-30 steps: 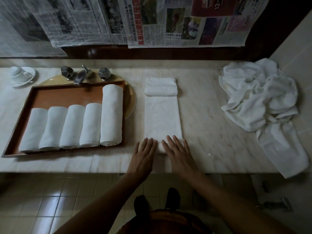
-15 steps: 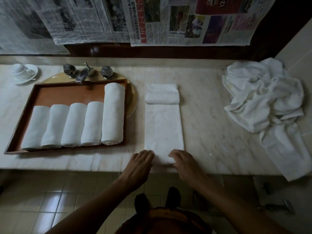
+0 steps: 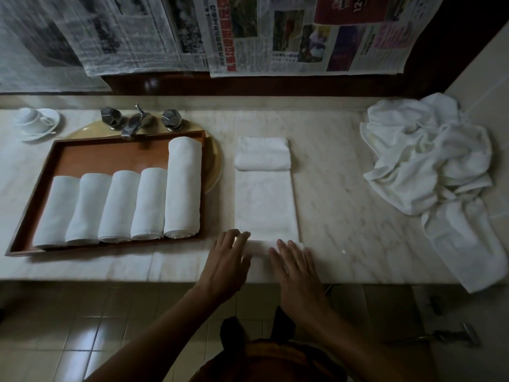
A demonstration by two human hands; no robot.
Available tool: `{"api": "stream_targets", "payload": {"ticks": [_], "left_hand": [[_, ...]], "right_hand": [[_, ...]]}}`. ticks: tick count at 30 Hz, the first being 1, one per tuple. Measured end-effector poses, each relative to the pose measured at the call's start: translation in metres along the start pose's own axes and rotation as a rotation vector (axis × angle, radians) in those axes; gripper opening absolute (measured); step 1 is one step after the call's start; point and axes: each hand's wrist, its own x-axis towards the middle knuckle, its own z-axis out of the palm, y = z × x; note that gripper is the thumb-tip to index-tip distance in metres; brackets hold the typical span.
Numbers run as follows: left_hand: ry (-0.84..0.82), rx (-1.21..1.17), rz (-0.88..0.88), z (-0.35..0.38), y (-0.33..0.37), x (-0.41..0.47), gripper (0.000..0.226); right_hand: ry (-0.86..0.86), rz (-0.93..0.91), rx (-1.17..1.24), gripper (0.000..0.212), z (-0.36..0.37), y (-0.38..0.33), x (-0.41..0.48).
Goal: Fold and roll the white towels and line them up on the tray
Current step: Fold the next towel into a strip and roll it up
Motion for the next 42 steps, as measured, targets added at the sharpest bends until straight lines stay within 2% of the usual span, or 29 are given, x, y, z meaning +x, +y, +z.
{"api": "stream_targets", "payload": {"ticks": [4,7,12,16,21,25,27,30,33,37,42], "left_hand": [[-0.061,0.208,0.139,0.023,0.016,-0.023,0.084],[-0.14,0.305,0.117,0.033,0.013,-0.019,0.106],[-0.137,0.307,0.069,0.024,0.012,0.014,0.09],[-0.177,0.281,0.064,0.015,-0.001,0.035,0.075],[-0.196,0.287,0.149,0.013,-0.02,0.036,0.072],[-0.207,0.214,0.139,0.014,-0.019,0.01,0.078],[-0.217,0.151,0.136,0.015,-0.018,-0.005,0.073],[-0.207,0.07,0.149,0.013,-0.018,-0.02,0.057],[-0.192,0.036,0.11,0.007,-0.019,-0.025,0.055],[-0.211,-0.021,-0.008,-0.005,-0.016,-0.022,0.056],[-0.247,-0.17,-0.098,-0.016,-0.016,-0.013,0.035]], "right_hand": [[-0.011,0.006,-0.023,0.092,-0.001,0.0,0.011],[-0.054,0.016,-0.016,0.095,-0.002,0.003,0.024],[-0.085,0.053,-0.034,0.087,-0.01,0.009,0.058],[-0.133,0.007,-0.04,0.082,-0.022,0.014,0.076],[-0.134,-0.057,-0.086,0.084,-0.029,0.018,0.075],[-0.129,-0.107,-0.064,0.087,-0.022,0.011,0.056],[-0.134,-0.123,-0.055,0.088,-0.021,0.009,0.044],[-0.122,-0.133,0.044,0.067,-0.018,0.013,0.031],[-0.105,-0.151,0.142,0.054,-0.021,0.022,0.032],[-0.086,-0.139,0.127,0.043,-0.026,0.032,0.041],[-0.174,-0.085,0.092,0.047,-0.028,0.034,0.05]]}}
